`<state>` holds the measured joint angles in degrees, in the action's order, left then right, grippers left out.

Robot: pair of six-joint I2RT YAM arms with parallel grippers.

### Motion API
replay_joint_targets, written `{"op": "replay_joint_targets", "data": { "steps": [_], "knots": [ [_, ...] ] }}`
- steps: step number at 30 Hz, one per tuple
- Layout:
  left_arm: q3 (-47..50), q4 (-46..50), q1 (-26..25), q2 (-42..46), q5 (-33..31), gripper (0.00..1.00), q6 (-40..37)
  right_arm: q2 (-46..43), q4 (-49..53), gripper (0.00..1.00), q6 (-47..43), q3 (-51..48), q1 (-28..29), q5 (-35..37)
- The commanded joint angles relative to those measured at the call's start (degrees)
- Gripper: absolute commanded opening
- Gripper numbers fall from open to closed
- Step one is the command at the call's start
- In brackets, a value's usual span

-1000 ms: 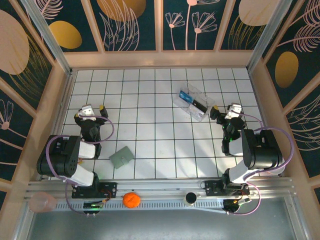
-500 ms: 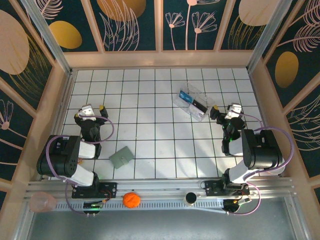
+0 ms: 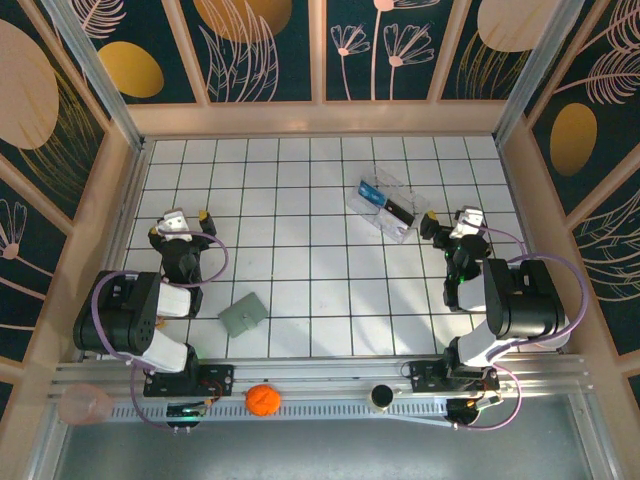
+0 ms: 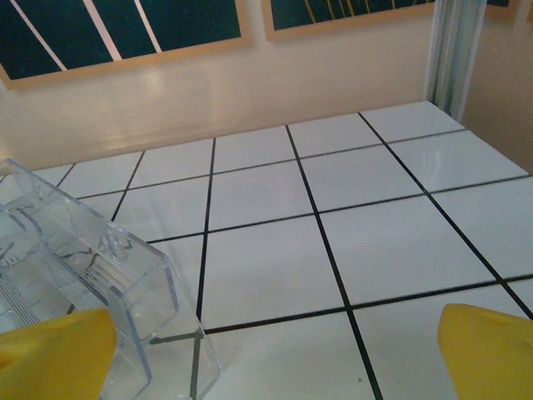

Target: Take the credit cards out of the card holder

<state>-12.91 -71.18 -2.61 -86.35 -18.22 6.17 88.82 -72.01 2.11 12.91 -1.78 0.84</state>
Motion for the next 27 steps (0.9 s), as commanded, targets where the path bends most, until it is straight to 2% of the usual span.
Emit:
{"op": "replay_joint_targets", "data": {
  "steps": [1, 5, 8, 10, 12, 13, 14, 16, 17, 19, 20, 22, 24, 27],
  "knots": [
    [-3.26, 7.37, 0.42, 4.7, 0.8, 0.99, -0.37, -3.89, 5.43, 0.99, 1.64, 2.57, -0.26, 4.8],
    [-4.8, 14.62, 0.41, 9.56, 0.25, 0.99, 0.72, -9.22, 19.4, 0.99, 4.81, 6.88, -0.35, 9.16],
    [-4.04, 16.44, 0.41, 13.76, -1.57, 0.99, 2.95, -14.24, 24.31, 0.99, 9.78, 7.55, -0.01, 15.16],
    [-3.24, 16.15, 0.4, 16.77, -2.14, 0.99, 5.35, -17.55, 29.24, 0.99, 18.73, 8.57, -0.4, 20.82],
    [-2.62, 15.16, 0.42, 19.37, -2.9, 0.99, 10.68, -19.74, 47.26, 0.99, 35.71, 14.54, -2.71, 22.6],
    [-2.68, 15.2, 0.43, 20.39, -2.14, 0.99, 12.32, -19.57, 51.45, 0.99, 37.32, 16.88, -4.81, 18.75],
    [-2.89, 14.96, 0.41, 21.36, -0.37, 0.99, 13.77, -18.59, 51.49, 0.99, 35.97, 18.33, -7.09, 9.79],
    [-3.0, 15.01, 0.41, 22.82, 2.16, 0.99, 18.39, -17.22, 52.5, 0.99, 36.32, 19.77, -7.74, 5.73],
    [-3.14, 17.17, 0.42, 23.6, 1.18, 0.99, 23.68, -17.1, 51.16, 0.99, 34.99, 19.45, -7.67, 4.02],
    [-4.94, 28.36, 0.41, 25.21, -5.88, 0.99, 38.0, -17.52, 49.3, 0.99, 34.28, 18.76, -7.74, 0.52],
    [-6.16, 33.27, 0.42, 25.67, -7.13, 0.99, 41.78, -17.47, 50.02, 0.99, 33.77, 19.33, -7.71, -2.32],
    [-6.71, 34.14, 0.42, 25.88, -3.64, 0.99, 41.34, -15.94, 53.98, 0.99, 31.92, 22.34, -7.5, -7.81],
    [-5.2, 30.42, 0.41, 26.14, 3.02, 0.99, 41.75, -13.86, 55.83, 0.98, 30.2, 24.26, -6.78, -13.62],
    [-4.28, 26.21, 0.41, 25.67, 13.57, 0.99, 43.18, -12.63, 56.72, 0.93, 28.33, 24.86, -3.79, -16.82]
  ]
}}
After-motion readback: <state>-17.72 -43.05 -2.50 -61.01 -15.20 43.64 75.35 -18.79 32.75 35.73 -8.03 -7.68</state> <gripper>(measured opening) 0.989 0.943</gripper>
